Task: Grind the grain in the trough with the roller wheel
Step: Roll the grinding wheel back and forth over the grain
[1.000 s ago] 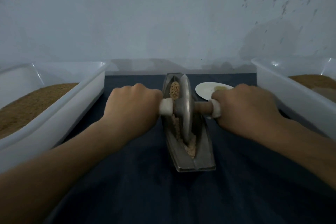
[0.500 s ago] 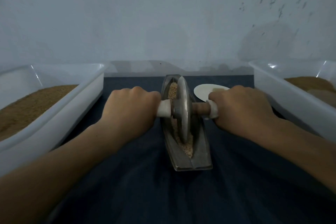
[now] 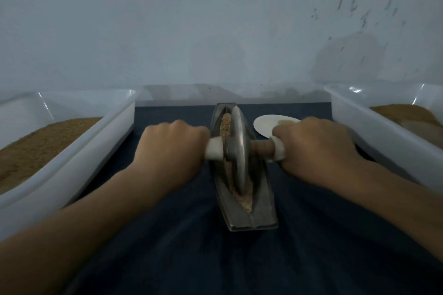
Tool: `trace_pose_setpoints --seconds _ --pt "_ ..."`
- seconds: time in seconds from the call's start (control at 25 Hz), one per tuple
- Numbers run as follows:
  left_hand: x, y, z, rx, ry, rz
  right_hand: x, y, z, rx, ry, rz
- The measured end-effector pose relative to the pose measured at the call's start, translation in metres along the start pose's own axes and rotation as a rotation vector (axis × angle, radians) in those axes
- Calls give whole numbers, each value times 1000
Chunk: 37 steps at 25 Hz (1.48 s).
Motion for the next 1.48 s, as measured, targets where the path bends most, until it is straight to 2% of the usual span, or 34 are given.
trace_pose_setpoints --seconds 0.04,0.12,0.2,0.32,0.4,0.44,0.48,0.64,0.68,0.8,0.88,1.0,1.08,1.2,1.24,1.28,1.36,1.48 --pt "9 8 -1 23 -25 -45 7 10 1 1 46 -47" --pt "5 4 1 16 -33 -50 3 3 1 18 49 6" --pt "-7 -22 7 -56 82 67 -18 -24 -1 112 -40 144" --pt "-53 -56 23 -7 217 204 -66 -62 -9 35 -169 286" --pt "-61 -64 24 12 206 281 -74 -67 -10 10 -168 337" --pt "-55 -60 22 5 183 261 -67 -64 -10 -1 -149 347" --pt "-43 -51 20 6 160 222 -55 -55 -10 0 -119 322" --pt "5 7 2 0 1 -38 2 5 3 3 51 20" --pt "4 9 2 5 -5 -42 5 6 2 2 59 18" --pt "-7 -25 7 -42 118 138 -21 -28 -2 86 -44 162" --pt "-38 -44 14 -43 175 216 -49 -54 -6 -2 -135 264" --pt "-62 -53 15 -32 146 319 -57 -69 -13 -50 -177 357" --pt "-44 -41 11 -6 96 263 -38 -51 -11 -10 -104 279" --pt "0 -1 0 6 -5 45 -3 0 5 49 60 -8" --pt "3 7 1 19 -13 -18 -1 5 4 53 85 -47" --pt "-1 5 3 26 -8 -23 -3 4 4 60 87 -35" --pt "-5 -20 5 -12 67 116 -18 -16 3 114 9 82" --pt "-50 -48 14 -42 137 202 -54 -58 -8 -32 -176 283"
Point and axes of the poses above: each hand's wrist, its own x-axis away from the middle knuckle, its own y-axis out of the back of the hand, z = x × y, the point moved 9 cm from there along -x, towards the middle knuckle, and after that the axes turned 1 degree about -x, right-handed, at the moved point
